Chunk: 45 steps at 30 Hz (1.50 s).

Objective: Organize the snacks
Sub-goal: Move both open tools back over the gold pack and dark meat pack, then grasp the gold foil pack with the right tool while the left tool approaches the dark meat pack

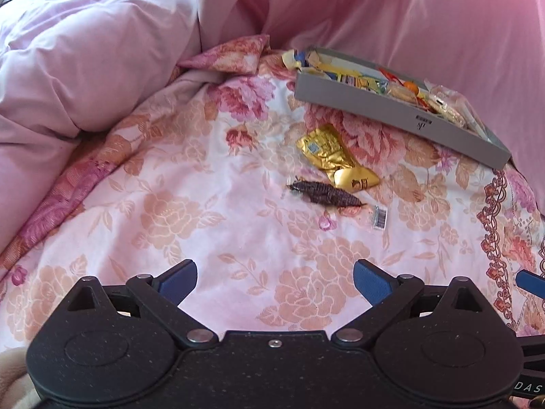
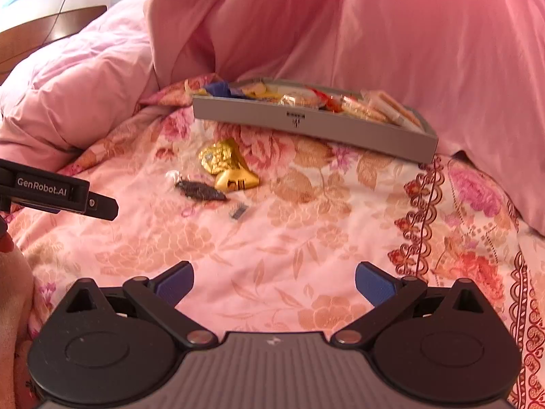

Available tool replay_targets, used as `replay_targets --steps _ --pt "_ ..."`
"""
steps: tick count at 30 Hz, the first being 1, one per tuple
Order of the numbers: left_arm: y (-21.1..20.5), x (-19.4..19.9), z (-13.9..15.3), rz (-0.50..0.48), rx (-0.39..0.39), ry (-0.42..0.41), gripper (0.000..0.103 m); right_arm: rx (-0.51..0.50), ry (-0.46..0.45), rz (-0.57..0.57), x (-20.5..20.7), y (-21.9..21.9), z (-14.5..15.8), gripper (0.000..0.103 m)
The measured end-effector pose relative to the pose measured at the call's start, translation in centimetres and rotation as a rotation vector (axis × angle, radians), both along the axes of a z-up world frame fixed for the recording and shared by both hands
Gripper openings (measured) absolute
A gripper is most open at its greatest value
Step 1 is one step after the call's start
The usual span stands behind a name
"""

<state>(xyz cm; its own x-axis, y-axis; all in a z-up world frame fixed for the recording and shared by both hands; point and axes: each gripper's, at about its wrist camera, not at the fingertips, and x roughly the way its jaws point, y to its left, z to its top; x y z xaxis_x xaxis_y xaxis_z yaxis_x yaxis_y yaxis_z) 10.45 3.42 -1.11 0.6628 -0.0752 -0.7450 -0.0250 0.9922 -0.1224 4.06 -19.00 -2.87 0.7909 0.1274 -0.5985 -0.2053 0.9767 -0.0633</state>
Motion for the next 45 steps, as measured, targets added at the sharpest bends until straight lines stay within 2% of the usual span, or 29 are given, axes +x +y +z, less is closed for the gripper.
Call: replay_targets --steps 10,16,22,26,32,36,41,45 --pt "0.0 2.3 -1.7 -0.007 -0.047 0.042 0.098 -0.009 0.024 -0.002 1.9 0.3 -0.6 0.103" --pt "0.6 3.8 -1.9 -0.001 -0.032 0.010 0.098 -0.021 0.004 0.018 4.4 0.7 -0.6 0.103" --pt "1.7 5.7 -1.8 0.000 -0.016 -0.038 0.098 -0.034 0.000 0.125 9.4 1.6 -1.2 0.103" --pt "2.6 6.9 -2.1 0.050 0.009 -0.043 0.098 -0.036 0.022 0.204 13.7 3.1 -1.8 0.103" --pt "4.5 8.2 -2.4 0.125 0.027 -0.053 0.098 -0.038 -0.026 0.198 18.4 5.6 -2.8 0.102" --pt "5.7 9.1 -2.5 0.174 0.020 -0.059 0.098 -0.052 -0.029 0.185 20.0 7.1 -4.2 0.096" --pt "6.3 9.7 -2.6 0.195 0.008 -0.057 0.098 -0.101 -0.054 0.231 20.0 8.8 -5.2 0.093" --pt "6.1 9.8 -2.6 0.185 0.021 -0.065 0.098 -0.141 -0.046 0.262 20.1 9.5 -5.3 0.082"
